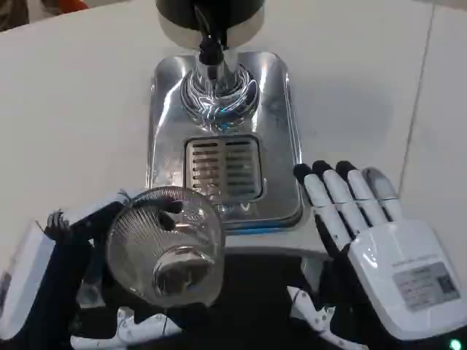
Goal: Grasp the cup under the faucet to collect the drink, then remove the cup.
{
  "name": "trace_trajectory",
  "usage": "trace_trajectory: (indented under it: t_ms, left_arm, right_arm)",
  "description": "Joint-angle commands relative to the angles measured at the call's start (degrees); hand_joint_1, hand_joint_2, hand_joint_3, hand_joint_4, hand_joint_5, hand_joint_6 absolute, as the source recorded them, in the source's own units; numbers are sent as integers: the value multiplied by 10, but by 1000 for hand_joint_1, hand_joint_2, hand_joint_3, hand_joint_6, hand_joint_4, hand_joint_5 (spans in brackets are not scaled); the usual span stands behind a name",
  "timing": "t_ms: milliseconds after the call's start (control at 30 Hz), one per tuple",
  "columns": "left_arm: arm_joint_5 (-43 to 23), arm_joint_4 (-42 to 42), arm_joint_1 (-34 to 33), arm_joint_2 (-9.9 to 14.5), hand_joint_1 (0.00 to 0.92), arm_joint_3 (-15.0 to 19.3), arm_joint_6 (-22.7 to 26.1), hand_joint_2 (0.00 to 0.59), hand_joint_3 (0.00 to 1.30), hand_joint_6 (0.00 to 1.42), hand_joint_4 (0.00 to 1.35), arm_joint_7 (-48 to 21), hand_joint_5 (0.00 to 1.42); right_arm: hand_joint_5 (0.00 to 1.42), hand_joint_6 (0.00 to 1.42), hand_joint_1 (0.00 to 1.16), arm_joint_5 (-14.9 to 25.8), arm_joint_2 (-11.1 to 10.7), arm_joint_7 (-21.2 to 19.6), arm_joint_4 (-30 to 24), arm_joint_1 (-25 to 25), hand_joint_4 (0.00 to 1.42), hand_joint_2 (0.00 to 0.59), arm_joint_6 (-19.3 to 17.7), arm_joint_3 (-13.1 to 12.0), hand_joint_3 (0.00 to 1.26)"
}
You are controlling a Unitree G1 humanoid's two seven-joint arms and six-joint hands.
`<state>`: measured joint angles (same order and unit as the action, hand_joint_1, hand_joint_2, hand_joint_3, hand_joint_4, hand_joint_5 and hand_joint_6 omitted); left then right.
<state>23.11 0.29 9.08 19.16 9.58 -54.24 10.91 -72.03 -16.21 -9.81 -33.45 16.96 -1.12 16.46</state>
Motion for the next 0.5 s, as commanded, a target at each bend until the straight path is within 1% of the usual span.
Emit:
trace_trajectory:
  t_ms: [33,100,200,367,500]
  left_arm:
    - [-4,7,-2,-2,756,6,-8,27,1156,1424,1140,3,1309]
    - [6,5,-2,-2,756,10,-17,27,1157,1424,1140,7,1309]
    - [8,3,0,-3,756,10,-16,27,1157,1424,1140,4,1309]
    - [5,5,-1,-6,756,9,-4,27,1150,1424,1140,2,1309]
    - [-1,17,-12,-12,756,5,18,27,1148,1424,1140,0,1309]
  right_arm:
    - [0,0,321,3,9,6,0,1,0,506,7,-7,0]
    - [0,0,322,2,15,5,12,-9,0,506,10,-4,0]
    - [0,0,323,2,22,1,24,-19,0,506,13,-2,0]
    - [0,0,325,5,28,-3,34,-23,0,506,14,-1,0]
    - [0,0,325,6,30,-2,31,-17,0,506,15,-1,0]
